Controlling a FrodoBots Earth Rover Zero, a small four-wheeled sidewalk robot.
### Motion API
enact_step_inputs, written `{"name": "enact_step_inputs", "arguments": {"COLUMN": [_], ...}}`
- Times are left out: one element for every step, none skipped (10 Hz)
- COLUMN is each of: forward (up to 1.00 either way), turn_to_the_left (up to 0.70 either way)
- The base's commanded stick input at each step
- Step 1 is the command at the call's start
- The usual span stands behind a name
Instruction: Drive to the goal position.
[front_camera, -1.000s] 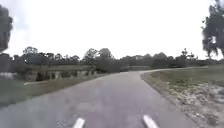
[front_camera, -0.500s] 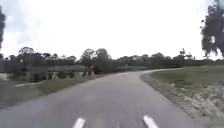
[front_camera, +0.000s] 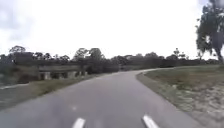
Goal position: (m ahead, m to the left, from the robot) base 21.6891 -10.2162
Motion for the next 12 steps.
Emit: {"name": "enact_step_inputs", "arguments": {"forward": [0.85,0.85,0.85,0.85,0.85,0.85,0.85,0.85,0.85,0.85,0.85,0.85], "turn_to_the_left": [0.0,0.0,0.0,0.0,0.0,-0.13,-0.08,0.0,0.0,0.0,0.0,0.0]}}
